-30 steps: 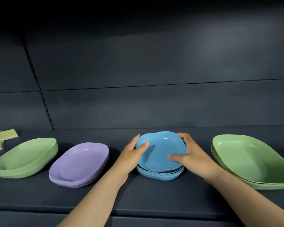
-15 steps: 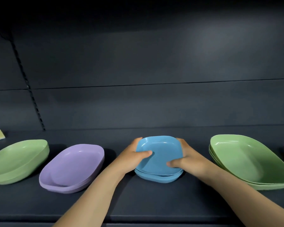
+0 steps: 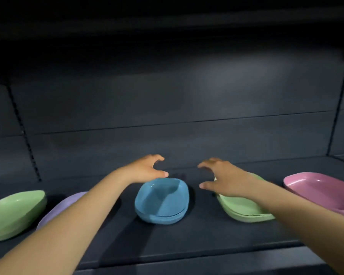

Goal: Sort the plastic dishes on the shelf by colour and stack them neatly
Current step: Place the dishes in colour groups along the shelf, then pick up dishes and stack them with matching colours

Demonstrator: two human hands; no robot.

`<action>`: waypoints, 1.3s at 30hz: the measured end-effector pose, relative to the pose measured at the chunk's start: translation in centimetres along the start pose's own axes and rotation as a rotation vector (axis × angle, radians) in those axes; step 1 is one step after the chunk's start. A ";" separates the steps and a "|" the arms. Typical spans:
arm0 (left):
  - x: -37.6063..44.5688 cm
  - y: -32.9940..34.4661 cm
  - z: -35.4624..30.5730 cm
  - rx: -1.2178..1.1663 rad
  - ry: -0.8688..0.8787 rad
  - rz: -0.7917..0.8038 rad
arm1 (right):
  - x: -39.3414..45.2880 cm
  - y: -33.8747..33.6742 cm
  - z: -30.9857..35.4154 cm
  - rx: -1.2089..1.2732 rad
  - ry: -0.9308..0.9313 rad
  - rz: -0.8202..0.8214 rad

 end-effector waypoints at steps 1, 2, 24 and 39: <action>0.2 -0.1 -2.0 0.070 0.033 0.024 | -0.9 -1.6 -0.9 -0.096 -0.025 -0.026; 0.3 0.0 -4.0 0.133 0.061 0.045 | -1.8 -3.0 -2.1 -0.195 -0.036 -0.047; 6.6 27.7 -52.9 0.103 0.387 0.100 | -33.7 -19.7 -46.2 -0.588 0.327 0.053; 21.8 38.5 -64.0 0.006 0.242 0.170 | -35.0 -19.8 -67.3 -0.273 0.373 0.134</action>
Point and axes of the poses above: each hand's wrist, its own x-axis towards the middle knuckle, its own y-axis out of the palm, z = x × y, the point moved 8 cm from there along x, towards the middle knuckle, and after that the axes turned 8 degrees about -x, right-handed, at the moved point
